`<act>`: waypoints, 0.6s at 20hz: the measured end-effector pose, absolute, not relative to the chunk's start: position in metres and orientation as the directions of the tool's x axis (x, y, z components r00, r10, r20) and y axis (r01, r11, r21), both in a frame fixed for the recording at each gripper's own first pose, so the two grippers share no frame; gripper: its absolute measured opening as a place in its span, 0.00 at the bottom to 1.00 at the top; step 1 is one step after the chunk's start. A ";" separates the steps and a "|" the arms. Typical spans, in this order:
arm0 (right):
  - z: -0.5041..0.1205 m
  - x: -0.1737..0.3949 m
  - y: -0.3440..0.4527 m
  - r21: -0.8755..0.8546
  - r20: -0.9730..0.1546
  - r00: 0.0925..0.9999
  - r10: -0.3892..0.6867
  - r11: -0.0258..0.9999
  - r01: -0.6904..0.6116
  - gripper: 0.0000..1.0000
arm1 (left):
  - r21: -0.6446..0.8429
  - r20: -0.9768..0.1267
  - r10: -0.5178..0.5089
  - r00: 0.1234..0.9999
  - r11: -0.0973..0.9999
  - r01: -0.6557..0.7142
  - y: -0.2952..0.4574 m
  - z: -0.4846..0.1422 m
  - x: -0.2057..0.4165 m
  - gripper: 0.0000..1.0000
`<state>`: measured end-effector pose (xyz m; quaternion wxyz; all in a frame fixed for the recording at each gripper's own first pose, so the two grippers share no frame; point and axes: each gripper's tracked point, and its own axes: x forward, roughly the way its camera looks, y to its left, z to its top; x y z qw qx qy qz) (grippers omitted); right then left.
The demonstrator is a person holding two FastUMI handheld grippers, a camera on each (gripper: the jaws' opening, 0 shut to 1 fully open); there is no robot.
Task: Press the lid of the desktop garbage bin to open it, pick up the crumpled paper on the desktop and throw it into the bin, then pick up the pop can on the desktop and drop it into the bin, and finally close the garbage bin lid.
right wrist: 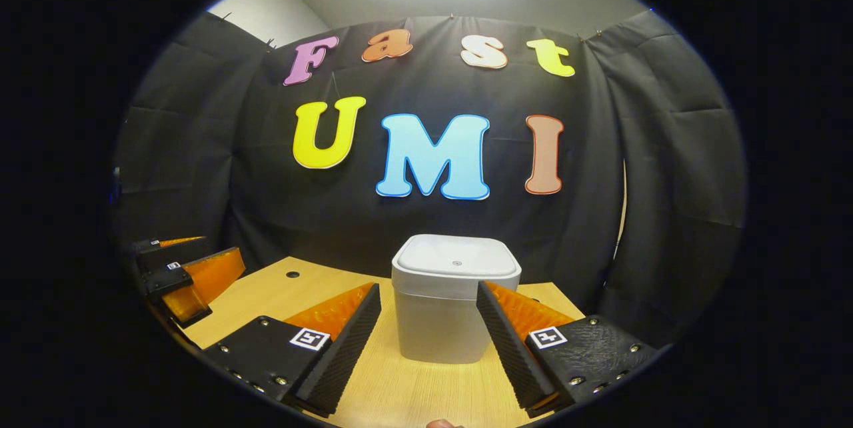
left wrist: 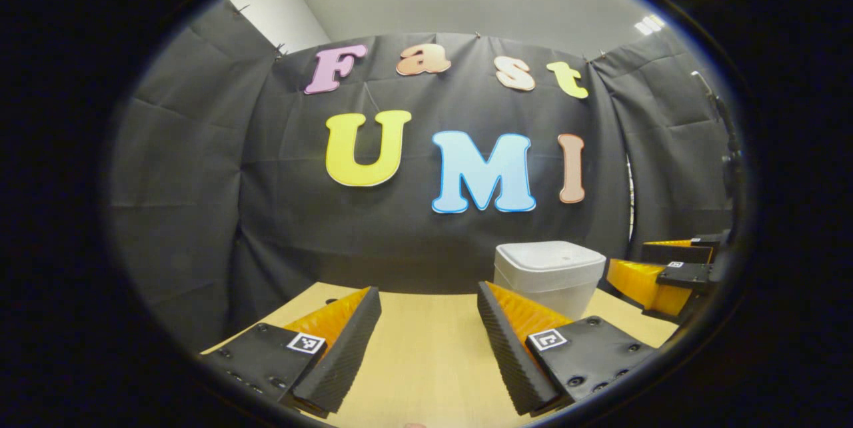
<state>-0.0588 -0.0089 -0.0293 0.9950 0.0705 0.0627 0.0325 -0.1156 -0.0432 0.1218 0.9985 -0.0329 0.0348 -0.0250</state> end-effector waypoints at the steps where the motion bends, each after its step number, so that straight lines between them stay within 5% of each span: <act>1: -0.027 -0.058 -0.009 0.143 -0.117 0.991 0.068 0.988 -0.051 0.93 | -0.065 -0.068 -0.056 0.996 0.997 0.051 -0.044 0.122 -0.115 0.95; 12: -0.021 -0.063 0.015 0.116 -0.085 0.993 0.079 0.991 -0.069 0.93 | -0.053 -0.059 -0.065 0.996 0.997 0.062 -0.030 0.128 -0.120 0.96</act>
